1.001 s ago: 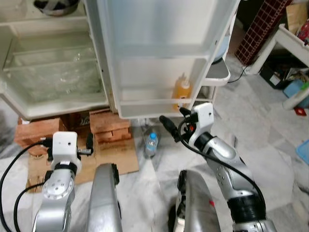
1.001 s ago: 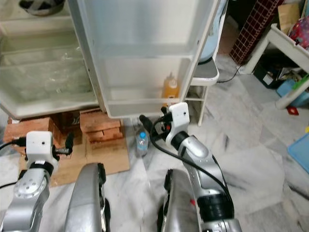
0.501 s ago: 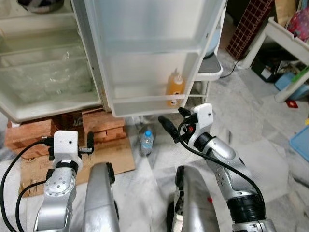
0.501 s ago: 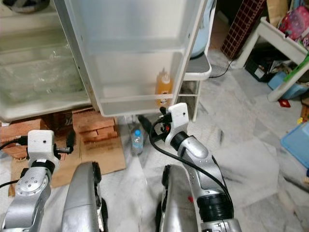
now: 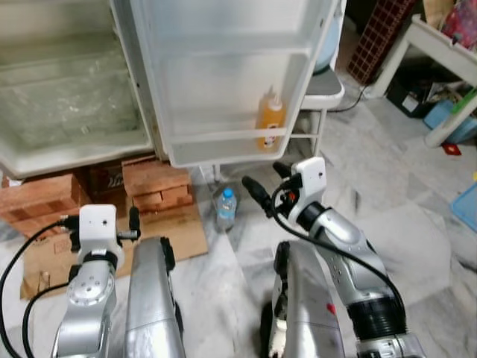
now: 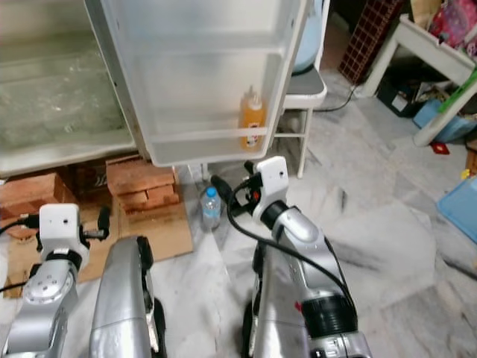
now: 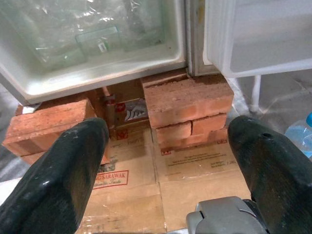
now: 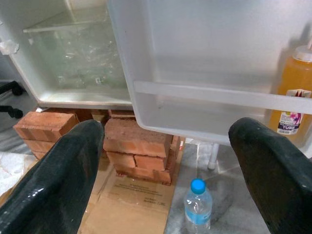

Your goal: Restocking fridge

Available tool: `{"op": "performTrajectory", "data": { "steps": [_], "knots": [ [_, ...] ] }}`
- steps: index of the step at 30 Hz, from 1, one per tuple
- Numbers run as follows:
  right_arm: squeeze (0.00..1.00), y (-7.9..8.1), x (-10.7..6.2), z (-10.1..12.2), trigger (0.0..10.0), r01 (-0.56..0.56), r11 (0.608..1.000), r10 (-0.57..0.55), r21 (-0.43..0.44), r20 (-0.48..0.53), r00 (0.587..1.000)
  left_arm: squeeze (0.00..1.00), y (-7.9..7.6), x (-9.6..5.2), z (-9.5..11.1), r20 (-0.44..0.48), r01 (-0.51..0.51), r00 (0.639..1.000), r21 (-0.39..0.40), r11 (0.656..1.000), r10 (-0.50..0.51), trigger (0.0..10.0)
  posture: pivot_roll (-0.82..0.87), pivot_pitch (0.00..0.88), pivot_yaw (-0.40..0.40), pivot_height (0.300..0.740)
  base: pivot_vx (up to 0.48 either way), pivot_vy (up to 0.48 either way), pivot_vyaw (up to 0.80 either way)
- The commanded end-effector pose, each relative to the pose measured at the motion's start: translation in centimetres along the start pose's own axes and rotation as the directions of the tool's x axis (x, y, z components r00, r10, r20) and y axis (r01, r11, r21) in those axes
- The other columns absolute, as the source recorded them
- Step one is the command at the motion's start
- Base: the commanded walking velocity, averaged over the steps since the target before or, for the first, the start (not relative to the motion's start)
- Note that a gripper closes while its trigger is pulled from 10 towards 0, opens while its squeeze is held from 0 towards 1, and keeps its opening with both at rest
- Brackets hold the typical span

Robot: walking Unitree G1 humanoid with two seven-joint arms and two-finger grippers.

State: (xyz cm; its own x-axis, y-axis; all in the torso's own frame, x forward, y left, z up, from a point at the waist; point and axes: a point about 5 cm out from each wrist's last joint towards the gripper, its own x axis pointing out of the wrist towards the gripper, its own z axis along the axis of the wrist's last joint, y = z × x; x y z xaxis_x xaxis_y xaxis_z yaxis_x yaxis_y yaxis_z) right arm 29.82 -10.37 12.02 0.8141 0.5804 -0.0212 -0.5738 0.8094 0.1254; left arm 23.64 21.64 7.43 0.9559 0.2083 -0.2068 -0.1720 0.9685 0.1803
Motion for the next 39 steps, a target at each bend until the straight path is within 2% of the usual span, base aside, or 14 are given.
{"op": "performTrajectory", "data": {
  "steps": [1,12,19,20,23,33,39],
  "knots": [
    [0.00,0.08,0.15,0.25,10.0,-0.005,1.000,0.005,-0.010,0.011,1.000,0.00,0.24,0.04,-0.11,-0.008,-0.008,1.000,-0.008,1.000,0.008,10.0,0.05,0.145,-0.056,0.442,0.000,0.000,0.00],
    [0.00,0.30,0.14,0.38,10.0,-0.028,1.000,0.028,-0.015,0.029,0.999,0.00,0.39,-0.02,-0.27,-0.017,-0.015,1.000,-0.026,1.000,0.014,10.0,0.05,0.152,-0.059,0.377,0.000,0.000,0.00],
    [0.00,-0.09,0.13,0.54,10.0,-0.014,1.000,0.015,-0.028,0.041,0.999,0.00,0.47,0.08,-0.31,-0.017,-0.017,1.000,-0.031,0.999,0.016,10.0,0.05,0.148,-0.059,0.377,0.000,0.000,0.00],
    [0.00,-0.09,0.16,0.42,10.0,-0.035,0.999,0.034,0.025,0.031,0.999,0.00,0.46,0.13,-0.30,-0.016,-0.017,1.000,-0.031,0.999,0.016,10.0,0.05,0.147,-0.060,0.377,0.000,0.000,0.00],
    [0.00,0.43,0.24,0.74,10.0,-0.087,0.995,0.089,-0.046,0.040,0.995,0.00,0.48,0.21,-0.26,-0.015,-0.017,1.000,-0.032,0.999,0.017,10.0,0.05,0.143,-0.063,0.377,0.262,0.084,0.00],
    [0.00,0.76,0.39,0.84,10.0,-0.114,0.991,0.117,-0.063,0.053,0.992,0.00,0.53,0.21,-0.26,-0.012,-0.022,1.000,-0.035,0.999,0.022,10.0,0.05,0.139,-0.064,0.377,0.309,0.251,0.00],
    [0.00,0.83,0.36,0.81,10.0,-0.116,0.991,0.120,-0.067,0.055,0.991,0.00,0.51,0.26,-0.36,-0.018,-0.021,1.000,-0.034,0.999,0.021,10.0,0.05,0.141,-0.061,0.377,0.301,0.251,0.65]
  ]
}}
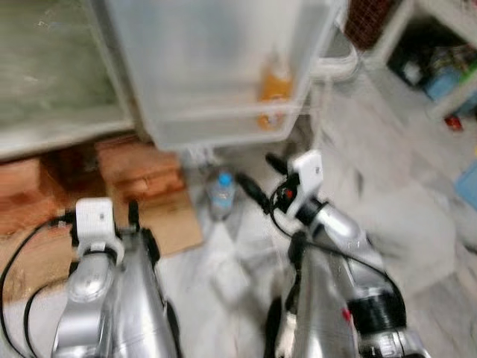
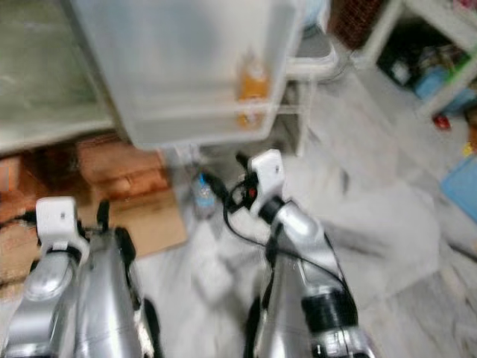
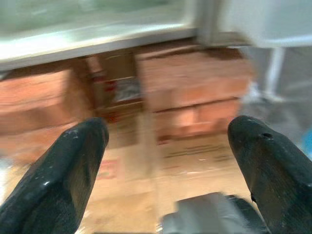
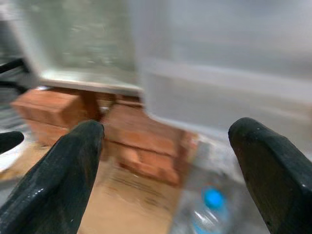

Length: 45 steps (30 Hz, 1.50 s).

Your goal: Restocking fridge

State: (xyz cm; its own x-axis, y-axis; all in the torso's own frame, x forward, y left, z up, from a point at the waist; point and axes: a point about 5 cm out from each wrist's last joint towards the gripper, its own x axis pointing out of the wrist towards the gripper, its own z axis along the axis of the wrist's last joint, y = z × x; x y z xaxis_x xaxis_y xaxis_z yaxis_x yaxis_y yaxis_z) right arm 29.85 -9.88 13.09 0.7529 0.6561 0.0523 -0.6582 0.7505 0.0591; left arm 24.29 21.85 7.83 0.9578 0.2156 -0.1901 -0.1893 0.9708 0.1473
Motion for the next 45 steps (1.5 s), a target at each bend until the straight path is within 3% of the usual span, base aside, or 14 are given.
{"op": "performTrajectory", "data": {
  "steps": [1,8,18,36,45],
  "knots": [
    [0.00,0.3,0.1,-0.2,10.0,-0.015,1.000,0.015,0.000,-0.005,1.000,0.00,0.4,-0.3,-0.8,-0.033,-0.012,0.999,0.003,1.000,0.012,10.0,0.05,0.142,-0.060,0.377,0.255,0.244,0.77],
    [0.00,0.2,0.1,-0.2,10.0,-0.003,1.000,0.003,0.006,-0.004,1.000,0.00,0.3,-0.3,-0.8,-0.033,-0.003,0.999,0.001,1.000,0.003,10.0,0.05,0.144,-0.060,0.377,0.257,0.104,0.44],
    [0.00,-1.4,0.1,0.2,10.0,0.139,0.990,-0.139,-0.015,0.010,0.990,0.00,0.0,-0.4,-0.7,-0.016,0.028,0.999,0.004,1.000,-0.028,10.0,0.05,0.148,-0.059,0.377,0.138,0.000,0.00],
    [0.00,-1.1,0.4,-0.3,10.0,0.117,0.993,-0.117,-0.020,-0.017,0.993,0.00,0.0,-0.6,-1.0,-0.034,0.032,0.999,0.008,0.999,-0.031,10.0,0.05,0.163,-0.060,0.377,0.429,0.000,0.00],
    [0.00,-1.3,0.0,-0.7,10.0,0.128,0.991,-0.129,-0.024,-0.038,0.991,0.00,-0.2,-0.8,-1.2,-0.044,0.037,0.998,0.000,0.999,-0.037,10.0,0.05,0.173,-0.060,0.377,0.000,0.000,0.00]
  ]
}}
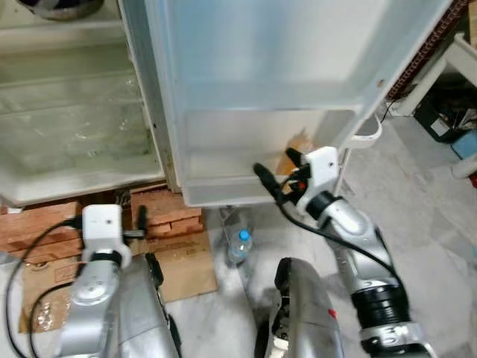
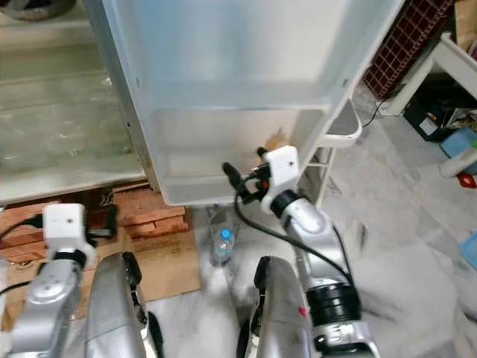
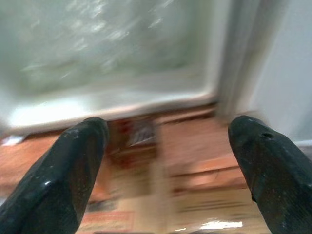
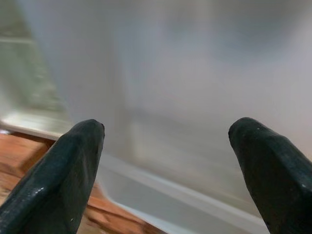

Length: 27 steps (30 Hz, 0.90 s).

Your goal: Restocking fridge

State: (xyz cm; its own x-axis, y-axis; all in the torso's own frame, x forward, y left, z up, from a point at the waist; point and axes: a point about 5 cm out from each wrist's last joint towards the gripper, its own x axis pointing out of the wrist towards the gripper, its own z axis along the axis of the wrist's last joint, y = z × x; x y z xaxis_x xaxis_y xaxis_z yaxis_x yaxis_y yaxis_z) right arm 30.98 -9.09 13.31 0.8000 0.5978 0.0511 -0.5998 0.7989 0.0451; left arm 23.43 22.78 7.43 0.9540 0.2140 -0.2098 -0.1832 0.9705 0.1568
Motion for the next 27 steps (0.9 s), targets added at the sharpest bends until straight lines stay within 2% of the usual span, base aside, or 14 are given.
{"op": "performTrajectory", "data": {
  "steps": [1,5,9,11,16,21,26,27],
  "knots": [
    [0.00,-1.2,-1.3,-0.9,10.0,0.056,0.998,-0.056,-0.004,-0.045,0.997,0.00,-1.2,-0.2,-0.5,-0.024,0.034,0.999,-0.010,0.999,-0.035,10.0,0.05,0.173,-0.060,0.377,0.000,0.000,0.00],
    [0.00,-1.2,-1.5,-1.2,10.0,0.063,0.998,-0.063,0.003,-0.057,0.996,0.00,-1.3,-0.3,-0.5,-0.027,0.036,0.999,-0.013,0.999,-0.037,10.0,0.05,0.172,-0.060,0.377,0.000,0.000,0.00],
    [0.00,-1.0,-1.1,-2.0,10.0,0.063,0.998,-0.061,0.011,-0.100,0.993,0.00,-1.1,-0.9,-1.4,-0.095,0.047,0.994,0.005,0.999,-0.046,10.0,0.07,0.190,-0.063,0.377,0.000,0.000,0.00],
    [0.00,-0.9,-0.7,-2.5,10.0,0.050,0.998,-0.046,0.027,-0.138,0.989,0.00,-1.1,-1.2,-1.5,-0.105,0.071,0.992,-0.016,0.997,-0.072,10.0,0.07,0.197,-0.065,0.377,0.000,0.000,0.00],
    [0.00,-0.7,0.1,-2.9,10.0,0.032,0.999,-0.029,0.019,-0.160,0.987,0.00,-0.6,-1.8,-1.0,-0.088,0.079,0.993,0.029,0.996,-0.076,10.0,0.10,0.256,-0.079,0.352,0.000,0.000,0.00],
    [0.00,-0.4,1.4,-4.2,10.0,0.016,0.998,-0.004,0.059,-0.207,0.978,0.00,0.0,-2.5,-0.4,-0.086,0.071,0.994,0.048,0.996,-0.067,10.0,0.13,0.306,-0.086,0.317,0.000,0.000,0.00],
    [0.00,0.0,1.9,-5.2,10.0,0.013,0.998,0.005,0.066,-0.262,0.965,0.00,0.3,-3.3,-0.4,-0.087,0.067,0.994,0.054,0.996,-0.062,10.0,0.14,0.331,-0.090,0.317,0.000,0.000,0.00],
    [0.00,0.1,2.4,-5.8,10.0,0.027,0.997,-0.007,0.066,-0.286,0.958,0.00,0.5,-4.0,-0.3,-0.085,0.064,0.995,0.064,0.996,-0.058,10.0,0.16,0.352,-0.092,0.317,0.000,0.000,0.00]
  ]
}}
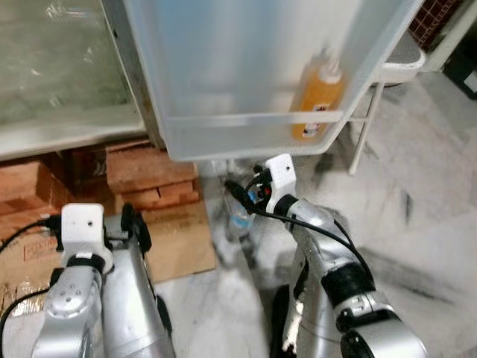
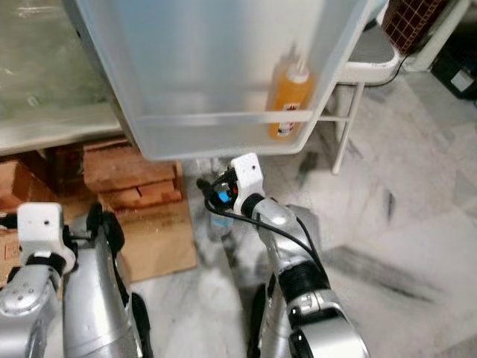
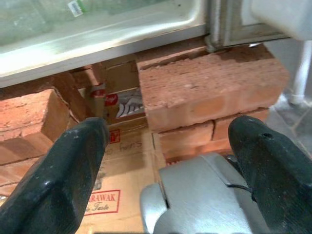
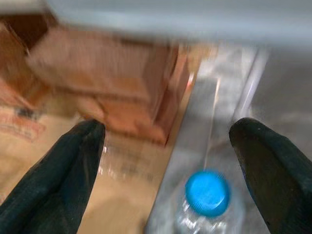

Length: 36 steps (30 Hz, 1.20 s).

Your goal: Restocking fridge

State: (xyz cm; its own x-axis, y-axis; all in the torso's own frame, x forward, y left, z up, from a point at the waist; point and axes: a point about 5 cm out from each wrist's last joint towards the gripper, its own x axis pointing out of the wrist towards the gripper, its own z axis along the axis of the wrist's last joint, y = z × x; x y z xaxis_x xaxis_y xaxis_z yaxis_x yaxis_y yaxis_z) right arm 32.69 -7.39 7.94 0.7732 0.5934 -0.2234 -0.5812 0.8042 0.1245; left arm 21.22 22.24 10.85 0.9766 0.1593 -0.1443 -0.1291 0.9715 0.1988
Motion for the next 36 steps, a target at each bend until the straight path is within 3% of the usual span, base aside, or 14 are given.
{"op": "performTrajectory", "data": {
  "steps": [1,8,16,36],
  "knots": [
    [0.00,0.1,0.6,-0.4,10.0,0.019,1.000,-0.019,-0.008,-0.026,0.999,0.00,0.0,-1.5,-3.0,-0.158,0.021,0.987,0.014,1.000,-0.018,10.0,0.16,0.352,-0.092,0.317,0.000,0.000,0.00],
    [0.00,-0.2,1.6,-1.2,10.0,0.084,0.996,-0.086,-0.026,-0.087,0.993,0.00,0.1,-2.7,-2.1,-0.138,0.045,0.990,0.025,0.999,-0.041,10.0,0.19,0.384,-0.089,0.317,0.000,0.000,0.00],
    [0.00,-0.9,1.8,-0.2,10.0,0.173,0.981,-0.176,-0.085,-0.027,0.984,0.00,0.1,-2.9,-2.2,-0.147,0.050,0.988,0.025,0.998,-0.045,10.0,0.19,0.384,-0.087,0.317,0.000,0.000,0.00],
    [0.00,-1.7,1.3,0.4,10.0,0.165,0.986,-0.164,-0.030,0.031,0.986,0.00,-0.4,-2.5,-2.1,-0.143,0.065,0.988,0.017,0.998,-0.062,10.0,0.17,0.370,-0.086,0.317,0.000,0.000,0.00]
  ]
}}
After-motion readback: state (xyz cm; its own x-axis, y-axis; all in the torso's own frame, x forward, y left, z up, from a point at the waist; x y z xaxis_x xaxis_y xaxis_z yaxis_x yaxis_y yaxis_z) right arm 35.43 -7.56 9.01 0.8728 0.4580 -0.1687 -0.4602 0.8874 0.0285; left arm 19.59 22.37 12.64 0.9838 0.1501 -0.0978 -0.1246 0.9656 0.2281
